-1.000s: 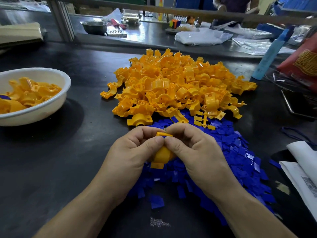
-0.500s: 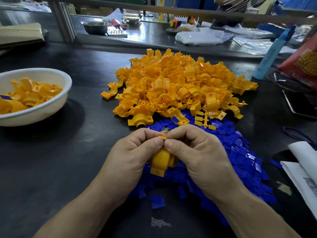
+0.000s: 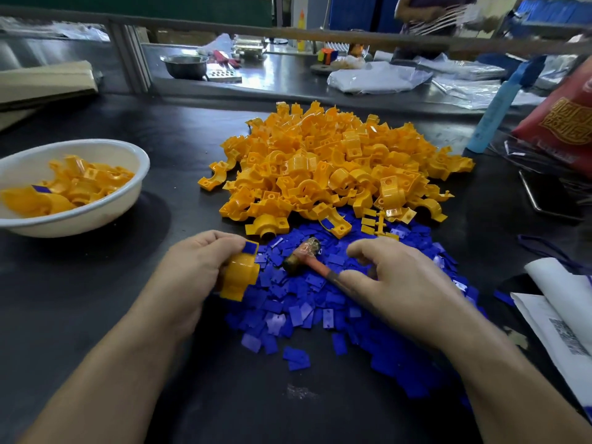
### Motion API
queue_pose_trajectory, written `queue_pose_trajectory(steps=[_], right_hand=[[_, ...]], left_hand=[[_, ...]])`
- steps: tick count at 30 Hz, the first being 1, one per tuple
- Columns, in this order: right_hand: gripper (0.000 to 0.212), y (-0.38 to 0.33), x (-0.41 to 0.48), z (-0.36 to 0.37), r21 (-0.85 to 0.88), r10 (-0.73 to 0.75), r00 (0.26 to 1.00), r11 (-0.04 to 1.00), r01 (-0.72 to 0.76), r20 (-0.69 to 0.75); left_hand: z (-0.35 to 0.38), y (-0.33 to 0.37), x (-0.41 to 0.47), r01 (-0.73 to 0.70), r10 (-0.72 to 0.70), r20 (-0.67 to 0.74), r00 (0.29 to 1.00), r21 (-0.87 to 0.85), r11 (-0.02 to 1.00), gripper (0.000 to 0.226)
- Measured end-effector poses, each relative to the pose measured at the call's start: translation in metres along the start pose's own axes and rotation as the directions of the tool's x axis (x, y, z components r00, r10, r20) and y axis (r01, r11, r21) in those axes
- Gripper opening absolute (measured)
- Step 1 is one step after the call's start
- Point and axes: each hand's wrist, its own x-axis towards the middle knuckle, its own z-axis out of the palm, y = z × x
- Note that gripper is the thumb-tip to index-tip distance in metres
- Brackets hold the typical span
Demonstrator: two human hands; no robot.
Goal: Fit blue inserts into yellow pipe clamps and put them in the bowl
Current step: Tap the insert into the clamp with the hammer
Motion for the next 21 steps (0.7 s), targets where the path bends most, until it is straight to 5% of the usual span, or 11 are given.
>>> queue_pose_trajectory(steps=[4,7,10,13,17,21], right_hand=[[0.044,0.002,-0.013,-0.013,-0.146,0.014,0.997,0.989,-0.004,0.069],[0.046,0.006,-0.027,-0.006,-0.331,0.066,0.989,0.943,-0.019,0.132],[0.038,0.01,-0.037,0.003,-0.347,0.083,0.99,0.937,-0.038,0.115],[0.024,0.011,-0.042,0.009,-0.349,0.034,0.996,0.937,-0.005,0.078],[0.013,0.007,-0.045,0.008,-0.371,-0.014,0.999,0.928,0.031,0.049],[0.011,0.0,-0.05,0.002,-0.143,0.024,1.0,0.989,-0.026,-0.019]], left_hand=[[-0.021,0.006,0.006,-0.03,0.038,-0.024,0.999,0.304,0.952,0.013],[-0.03,0.002,0.007,-0.048,0.108,-0.069,0.992,0.577,0.815,0.015],[-0.038,-0.007,0.006,-0.036,0.137,-0.057,0.989,0.803,0.594,0.057],[-0.041,-0.019,-0.001,-0.036,0.199,-0.074,0.977,0.865,0.5,0.088],[-0.033,-0.033,-0.011,-0.103,0.327,-0.045,0.944,0.901,0.421,0.068],[-0.031,-0.042,-0.01,-0.137,0.416,-0.067,0.907,0.886,0.442,0.052]])
